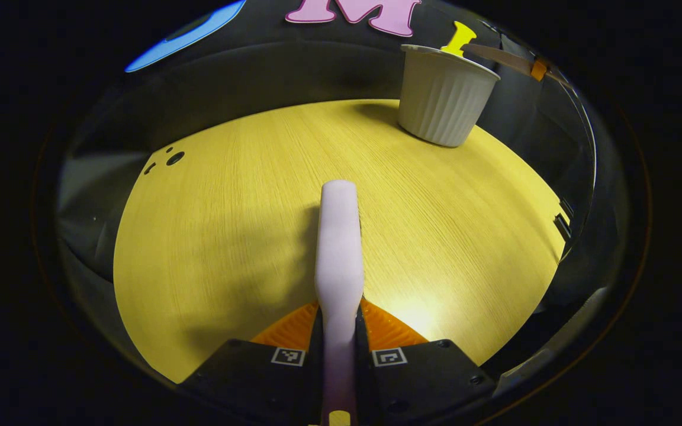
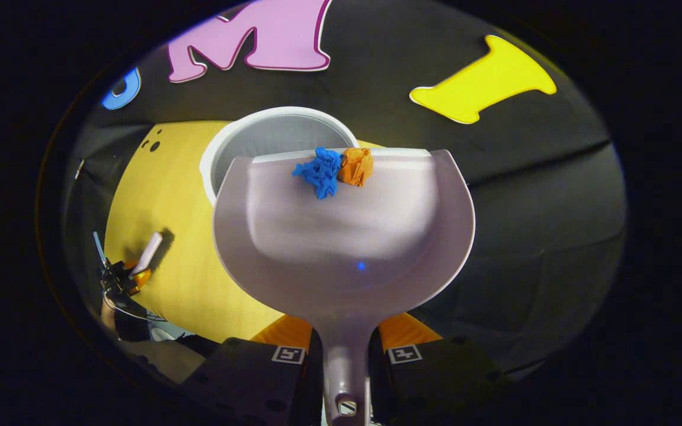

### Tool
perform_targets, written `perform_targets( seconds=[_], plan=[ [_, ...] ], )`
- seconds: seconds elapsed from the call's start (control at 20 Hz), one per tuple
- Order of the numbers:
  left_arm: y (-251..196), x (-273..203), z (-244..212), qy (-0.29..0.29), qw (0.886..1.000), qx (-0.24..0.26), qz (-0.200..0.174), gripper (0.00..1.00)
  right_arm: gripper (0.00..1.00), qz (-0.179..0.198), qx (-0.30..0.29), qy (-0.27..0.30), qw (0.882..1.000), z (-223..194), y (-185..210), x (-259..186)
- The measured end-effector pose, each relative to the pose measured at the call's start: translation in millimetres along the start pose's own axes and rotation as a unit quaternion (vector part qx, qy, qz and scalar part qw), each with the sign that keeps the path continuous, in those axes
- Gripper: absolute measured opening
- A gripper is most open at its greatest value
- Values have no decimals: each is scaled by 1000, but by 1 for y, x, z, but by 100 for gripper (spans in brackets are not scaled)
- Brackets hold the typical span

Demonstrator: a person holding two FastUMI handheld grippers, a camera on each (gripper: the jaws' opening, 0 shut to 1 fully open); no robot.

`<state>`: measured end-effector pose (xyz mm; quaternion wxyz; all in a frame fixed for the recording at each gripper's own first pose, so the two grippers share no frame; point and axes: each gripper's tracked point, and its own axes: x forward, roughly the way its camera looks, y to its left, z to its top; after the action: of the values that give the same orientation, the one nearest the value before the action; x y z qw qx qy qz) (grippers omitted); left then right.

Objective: Pick up the small broom and dustpan from the desktop, sweep the trash into the dustpan with the broom, and then empty the trash into the garbage bin.

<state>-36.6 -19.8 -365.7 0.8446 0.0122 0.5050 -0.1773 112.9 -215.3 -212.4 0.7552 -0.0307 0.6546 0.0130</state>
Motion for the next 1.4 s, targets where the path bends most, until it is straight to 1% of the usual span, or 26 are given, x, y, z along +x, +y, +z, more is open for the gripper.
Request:
perform_targets(
  seconds=[0.15, 0.25, 0.35, 0.6, 0.8, 0.85, 0.9, 0.95, 1.05, 1.25, 1.4],
  plan=[
    [2, 0, -3, 1, 1000, -5, 2, 27, 36, -13, -43, 47, 998, 5, -3, 10],
    [4, 3, -5, 3, 1000, -6, 4, 27, 36, -33, -78, 79, 993, 7, -8, 14],
    [5, 2, -6, 2, 1000, -11, 5, 27, 36, -51, -105, 97, 988, 12, -16, 17],
    [8, 4, -6, 1, 1000, -9, 6, 27, 36, -47, -115, 111, 986, 28, -5, 21],
    [9, 5, -5, 1, 1000, -5, 4, 27, 36, -52, -121, 114, 985, 26, -4, 23],
    [10, 6, -5, 1, 1000, -4, 5, 27, 36, -52, -120, 109, 985, 26, -5, 22],
    [11, 5, -4, 0, 1000, -5, 7, 30, 36, -52, -118, 98, 987, 26, -5, 19],
    [11, 5, -4, 0, 1000, -7, 8, 27, 36, -48, -114, 82, 989, 28, -5, 16],
    [10, 6, -3, -2, 1000, -13, 10, 27, 36, -40, -93, 43, 994, 30, -9, 13],
    [11, 6, -2, -2, 1000, -14, 15, 27, 36, -7, -62, -25, 998, 25, 1, -8],
    [11, 6, -3, -1, 1000, -12, 20, 27, 36, 24, -57, -81, 995, 15, 21, -34]
  ],
)
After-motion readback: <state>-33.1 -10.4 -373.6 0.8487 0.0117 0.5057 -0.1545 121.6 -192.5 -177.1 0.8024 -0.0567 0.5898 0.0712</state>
